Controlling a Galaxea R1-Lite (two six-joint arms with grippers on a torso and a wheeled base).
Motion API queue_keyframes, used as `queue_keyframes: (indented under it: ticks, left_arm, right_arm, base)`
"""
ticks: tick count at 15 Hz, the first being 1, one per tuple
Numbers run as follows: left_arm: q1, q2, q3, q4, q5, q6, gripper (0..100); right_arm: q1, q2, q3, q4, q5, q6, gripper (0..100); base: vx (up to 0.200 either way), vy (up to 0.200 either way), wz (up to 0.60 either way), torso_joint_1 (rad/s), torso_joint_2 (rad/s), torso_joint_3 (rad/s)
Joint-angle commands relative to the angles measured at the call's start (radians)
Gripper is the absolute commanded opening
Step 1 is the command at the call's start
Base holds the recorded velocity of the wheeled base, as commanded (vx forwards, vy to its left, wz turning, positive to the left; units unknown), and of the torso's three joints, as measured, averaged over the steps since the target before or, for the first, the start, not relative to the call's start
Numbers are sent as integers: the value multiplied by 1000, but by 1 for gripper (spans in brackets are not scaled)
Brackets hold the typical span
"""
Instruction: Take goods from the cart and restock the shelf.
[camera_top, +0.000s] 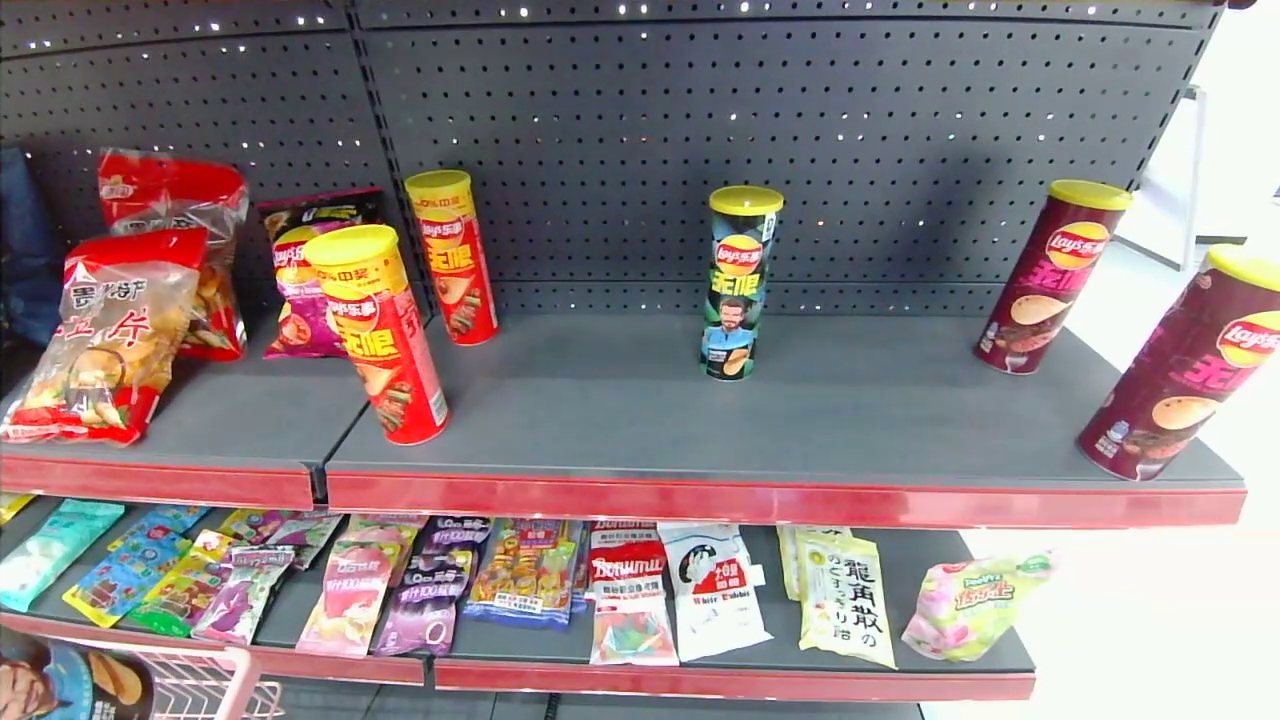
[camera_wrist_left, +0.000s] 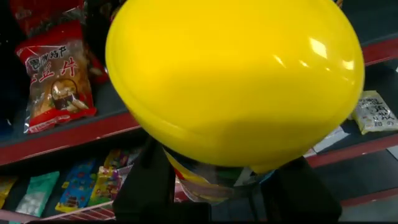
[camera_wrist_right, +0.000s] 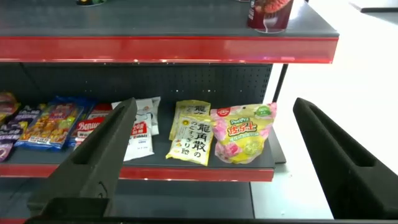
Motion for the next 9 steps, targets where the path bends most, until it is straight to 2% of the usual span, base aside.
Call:
queue_keyframes:
  ticks: [1, 4, 8, 9]
  left_arm:
    - [0, 2, -1, 1, 1, 1, 0]
    - [0, -3, 2, 1, -2, 2, 0]
    - [-6, -3, 4, 1, -15, 4, 0]
    - [-6, -1, 4, 1, -17, 4, 0]
  right_arm:
    - [0, 0, 0, 0, 0, -2, 100]
    - [0, 0, 0, 0, 1, -2, 100]
    - [0, 1, 0, 0, 6, -3, 100]
    - [0, 1, 0, 0, 6, -3, 100]
  base:
    - [0, 0, 0, 0, 0, 0]
    - [200, 0, 0, -4, -1, 4]
    - [0, 0, 0, 16, -10, -15]
    - [0, 0, 0, 100, -300, -149]
